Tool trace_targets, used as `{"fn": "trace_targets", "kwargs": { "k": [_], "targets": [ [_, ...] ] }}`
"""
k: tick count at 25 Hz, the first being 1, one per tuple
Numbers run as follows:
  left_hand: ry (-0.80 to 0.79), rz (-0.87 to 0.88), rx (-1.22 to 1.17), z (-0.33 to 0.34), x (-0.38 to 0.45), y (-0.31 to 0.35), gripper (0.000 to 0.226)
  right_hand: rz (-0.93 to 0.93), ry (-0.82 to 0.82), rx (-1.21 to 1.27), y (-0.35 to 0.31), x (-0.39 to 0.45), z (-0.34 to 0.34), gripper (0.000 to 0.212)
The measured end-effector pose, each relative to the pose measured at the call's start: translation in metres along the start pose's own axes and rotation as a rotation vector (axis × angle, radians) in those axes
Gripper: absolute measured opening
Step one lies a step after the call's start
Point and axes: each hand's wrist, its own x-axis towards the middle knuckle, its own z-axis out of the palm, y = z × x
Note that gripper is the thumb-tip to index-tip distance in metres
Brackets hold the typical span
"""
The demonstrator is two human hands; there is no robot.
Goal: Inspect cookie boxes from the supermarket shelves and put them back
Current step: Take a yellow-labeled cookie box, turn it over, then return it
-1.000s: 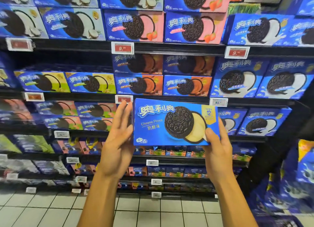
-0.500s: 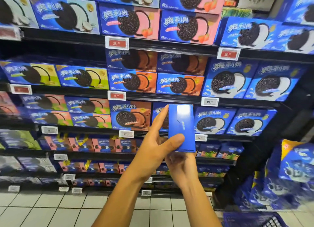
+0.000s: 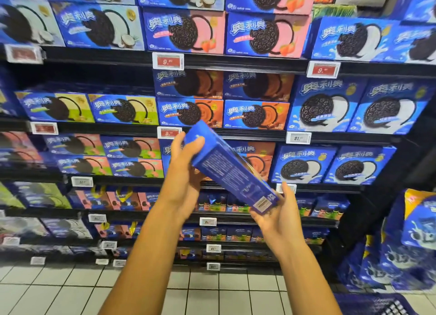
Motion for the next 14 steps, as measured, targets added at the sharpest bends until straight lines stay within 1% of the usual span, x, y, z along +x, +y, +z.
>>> {"fn": "trace_targets", "kwargs": {
  "k": [2, 3, 5, 8, 12, 14],
  "targets": [
    [-0.002, -0.101, -0.154, -0.014, 0.006, 0.008, 0.036, -0.064, -0.017, -0.072, -0.013, -0.010, 0.006, 0.035],
    [0.017, -0.164, -0.207, -0.020, 0.009, 0.010, 0.031, -0.102, -0.027, -0.104, -0.019, -0.015, 0.010, 0.034],
    [0.078, -0.241, -0.276, -0.029, 0.012, 0.007, 0.033, -0.167, -0.033, -0.146, -0.026, -0.023, 0.019, 0.030],
    [0.129, -0.288, -0.335, -0.035, 0.012, 0.001, 0.035, -0.238, -0.016, -0.193, -0.030, -0.031, 0.028, 0.025],
    [0.089, -0.274, -0.417, -0.040, 0.009, -0.007, 0.038, -0.256, 0.026, -0.206, -0.033, -0.036, 0.032, 0.024],
    [0.064, -0.270, -0.437, -0.041, 0.009, -0.010, 0.039, -0.264, 0.021, -0.203, -0.035, -0.040, 0.033, 0.026]
  ]
}}
